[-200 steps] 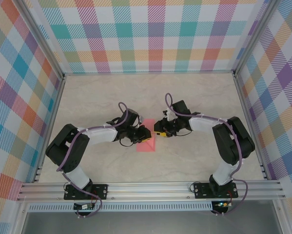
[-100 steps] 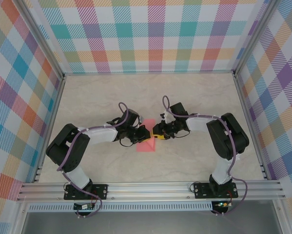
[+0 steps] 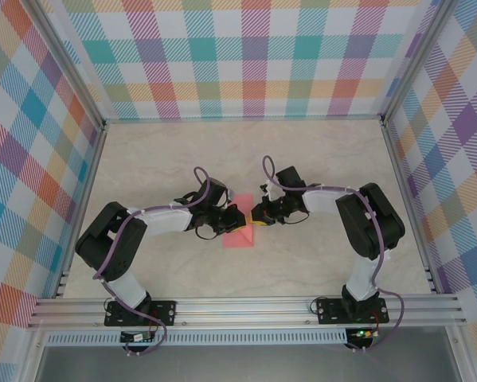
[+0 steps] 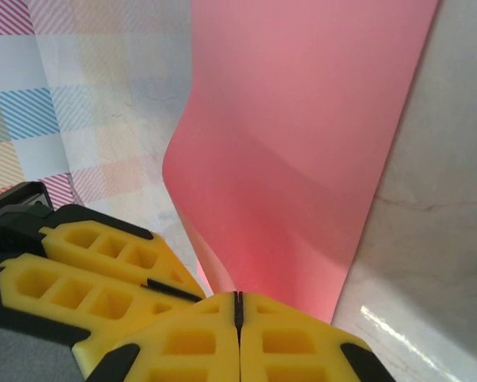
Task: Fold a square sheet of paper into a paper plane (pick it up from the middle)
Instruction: Fold the triangle a second time at the center of the table.
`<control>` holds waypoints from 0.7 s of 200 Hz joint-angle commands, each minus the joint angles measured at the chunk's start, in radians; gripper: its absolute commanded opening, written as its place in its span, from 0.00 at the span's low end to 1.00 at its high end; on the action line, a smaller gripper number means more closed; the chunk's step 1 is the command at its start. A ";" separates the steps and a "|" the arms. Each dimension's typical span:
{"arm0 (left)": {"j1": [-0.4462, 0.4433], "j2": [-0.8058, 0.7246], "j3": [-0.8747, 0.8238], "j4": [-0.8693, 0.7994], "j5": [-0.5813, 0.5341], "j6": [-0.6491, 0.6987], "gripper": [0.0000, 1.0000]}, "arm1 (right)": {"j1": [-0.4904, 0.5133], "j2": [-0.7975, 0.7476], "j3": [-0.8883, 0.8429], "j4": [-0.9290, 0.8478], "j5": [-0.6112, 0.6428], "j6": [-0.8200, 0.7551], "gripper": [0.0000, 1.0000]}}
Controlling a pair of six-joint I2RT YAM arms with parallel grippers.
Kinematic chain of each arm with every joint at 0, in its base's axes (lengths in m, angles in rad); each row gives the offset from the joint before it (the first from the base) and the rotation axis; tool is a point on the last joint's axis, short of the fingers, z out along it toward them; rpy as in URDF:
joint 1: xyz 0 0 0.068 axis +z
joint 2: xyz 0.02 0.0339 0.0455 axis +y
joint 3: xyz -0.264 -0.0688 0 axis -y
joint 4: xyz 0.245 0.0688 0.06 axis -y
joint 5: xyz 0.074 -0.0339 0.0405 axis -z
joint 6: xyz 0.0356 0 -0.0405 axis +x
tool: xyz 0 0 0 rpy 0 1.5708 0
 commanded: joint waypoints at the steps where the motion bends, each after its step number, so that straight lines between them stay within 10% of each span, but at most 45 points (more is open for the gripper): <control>1: 0.006 -0.025 0.008 -0.001 -0.004 0.030 0.12 | 0.004 0.024 0.036 -0.028 0.018 -0.074 0.05; 140: 0.006 0.044 0.033 0.023 0.015 0.036 0.11 | 0.005 0.073 0.066 -0.095 0.037 -0.094 0.06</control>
